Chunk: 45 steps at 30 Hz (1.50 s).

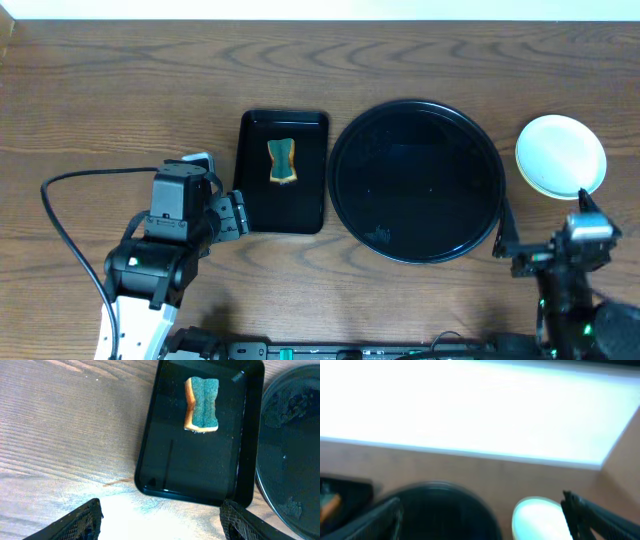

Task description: Clean dirty plates on tray and stack at the side

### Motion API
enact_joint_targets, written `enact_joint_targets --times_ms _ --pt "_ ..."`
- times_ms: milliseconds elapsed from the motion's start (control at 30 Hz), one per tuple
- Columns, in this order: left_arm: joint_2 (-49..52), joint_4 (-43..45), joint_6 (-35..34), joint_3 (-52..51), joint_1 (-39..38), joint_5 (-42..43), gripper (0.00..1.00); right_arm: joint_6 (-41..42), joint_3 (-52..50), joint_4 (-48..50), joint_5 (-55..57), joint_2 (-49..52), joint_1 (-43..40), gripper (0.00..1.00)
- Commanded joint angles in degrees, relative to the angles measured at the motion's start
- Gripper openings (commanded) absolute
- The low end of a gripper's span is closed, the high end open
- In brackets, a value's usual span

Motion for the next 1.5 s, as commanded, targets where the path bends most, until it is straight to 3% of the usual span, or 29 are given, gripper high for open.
enact_joint_targets --times_ms 0,400,700,1467 --pt "0.39 -0.09 0.33 -0.31 0.11 -0.52 0.76 -0.79 -7.48 5.99 -0.66 -6.29 1.46 0.99" --pt "0.66 -0.09 0.33 -0.31 0.11 -0.5 0.76 -0.79 -31.78 38.1 1.7 -10.88 2.45 0.99" --pt "0.66 -0.09 0.33 -0.31 0.11 -0.52 0.77 -1.33 -32.65 19.71 0.79 -10.88 2.47 0.99" --pt "0.66 -0.09 0.33 -0.31 0.11 -0.5 0.77 -1.2 -32.65 19.96 0.81 -10.75 2.45 0.99"
